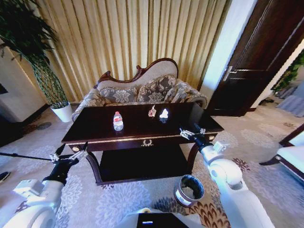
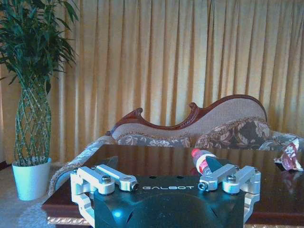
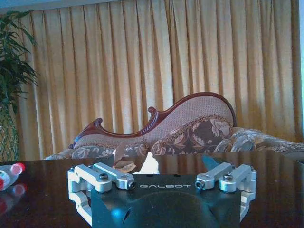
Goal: Move to the front of the table and place the trash on the table into the trash bin.
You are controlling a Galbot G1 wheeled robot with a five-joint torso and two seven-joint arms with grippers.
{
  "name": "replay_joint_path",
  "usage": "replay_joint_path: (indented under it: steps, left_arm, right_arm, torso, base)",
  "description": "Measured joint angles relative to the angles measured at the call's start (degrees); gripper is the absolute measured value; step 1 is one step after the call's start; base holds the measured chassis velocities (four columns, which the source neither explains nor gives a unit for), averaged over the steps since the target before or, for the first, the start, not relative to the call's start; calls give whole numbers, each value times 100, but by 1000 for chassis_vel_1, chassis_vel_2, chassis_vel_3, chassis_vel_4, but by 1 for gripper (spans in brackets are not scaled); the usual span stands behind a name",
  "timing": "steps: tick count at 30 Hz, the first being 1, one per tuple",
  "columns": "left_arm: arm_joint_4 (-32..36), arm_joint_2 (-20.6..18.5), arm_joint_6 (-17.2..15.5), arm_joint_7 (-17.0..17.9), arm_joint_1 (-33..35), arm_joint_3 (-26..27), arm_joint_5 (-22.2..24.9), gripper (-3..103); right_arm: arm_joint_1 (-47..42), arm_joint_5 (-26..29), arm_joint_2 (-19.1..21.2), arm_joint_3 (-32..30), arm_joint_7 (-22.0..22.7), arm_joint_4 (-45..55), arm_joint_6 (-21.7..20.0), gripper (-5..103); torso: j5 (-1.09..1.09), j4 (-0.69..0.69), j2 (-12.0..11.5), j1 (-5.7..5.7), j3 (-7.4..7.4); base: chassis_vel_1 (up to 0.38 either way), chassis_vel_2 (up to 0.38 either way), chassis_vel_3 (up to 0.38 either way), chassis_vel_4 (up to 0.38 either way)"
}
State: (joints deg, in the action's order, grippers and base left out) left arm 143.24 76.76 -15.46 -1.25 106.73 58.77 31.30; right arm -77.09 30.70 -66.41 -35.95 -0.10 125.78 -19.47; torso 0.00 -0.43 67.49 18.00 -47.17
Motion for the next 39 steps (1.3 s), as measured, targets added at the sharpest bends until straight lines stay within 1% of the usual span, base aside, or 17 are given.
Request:
replay_joint_path:
  steps: [12,15,18,20,22,24,26,27,31,32,35,39]
  left_arm:
    - [0,1,2,-2,4,-8,-1,100]
    - [0,-2,7,-4,30,19,-1,100]
    - [0,-2,13,-7,32,21,-3,100]
    - [0,6,23,-10,30,16,-9,100]
    - [0,10,25,-12,30,16,-11,100]
    - [0,25,26,-14,34,16,-19,100]
    - [0,30,27,-13,38,30,-20,100]
    - [0,30,27,-13,38,30,-20,100]
    - [0,58,27,-13,48,65,-22,100]
    - [0,58,27,-13,48,65,-22,100]
    - [0,91,28,-13,53,103,-19,100]
    - [0,100,29,-11,55,145,-2,100]
  right_arm:
    - [128,57,42,136,-10,-190,-56,100]
    - [465,272,199,406,62,-517,-246,100]
    - [656,380,275,577,143,-704,-319,100]
    - [1107,674,387,921,318,-1047,-517,100]
    - [1226,716,404,992,358,-1121,-558,100]
    - [1766,808,426,1297,507,-1462,-707,100]
    - [2162,815,408,1508,597,-1740,-754,100]
    - [2162,815,408,1508,597,-1740,-754,100]
    - [2703,758,300,1854,796,-2256,-882,100]
    - [2703,758,300,1854,796,-2256,-882,100]
    - [2985,665,189,2030,910,-2671,-957,100]
    - [3082,659,122,2088,983,-2878,-969,100]
  torso:
    - [0,0,-1,3,-2]
    - [-1,-1,0,2,-1]
    - [0,0,0,0,0]
    - [1,0,1,-2,0]
    - [1,0,1,-2,0]
    - [1,0,0,-1,-1]
    - [-2,1,0,0,-1]
    - [-2,1,0,0,-1]
    - [-1,1,0,0,-1]
    - [-1,1,0,0,-1]
    - [1,0,0,0,-1]
    - [0,0,0,0,-1]
  base:
    - [-109,116,105,-108]
    - [-3,17,9,-11]
    - [0,0,0,0]
    - [0,0,0,0]
    - [0,0,0,0]
    - [0,0,0,0]
    - [0,0,0,0]
    - [0,0,0,0]
    - [0,0,0,0]
    - [0,0,0,0]
    - [0,0,0,0]
    - [0,0,0,0]
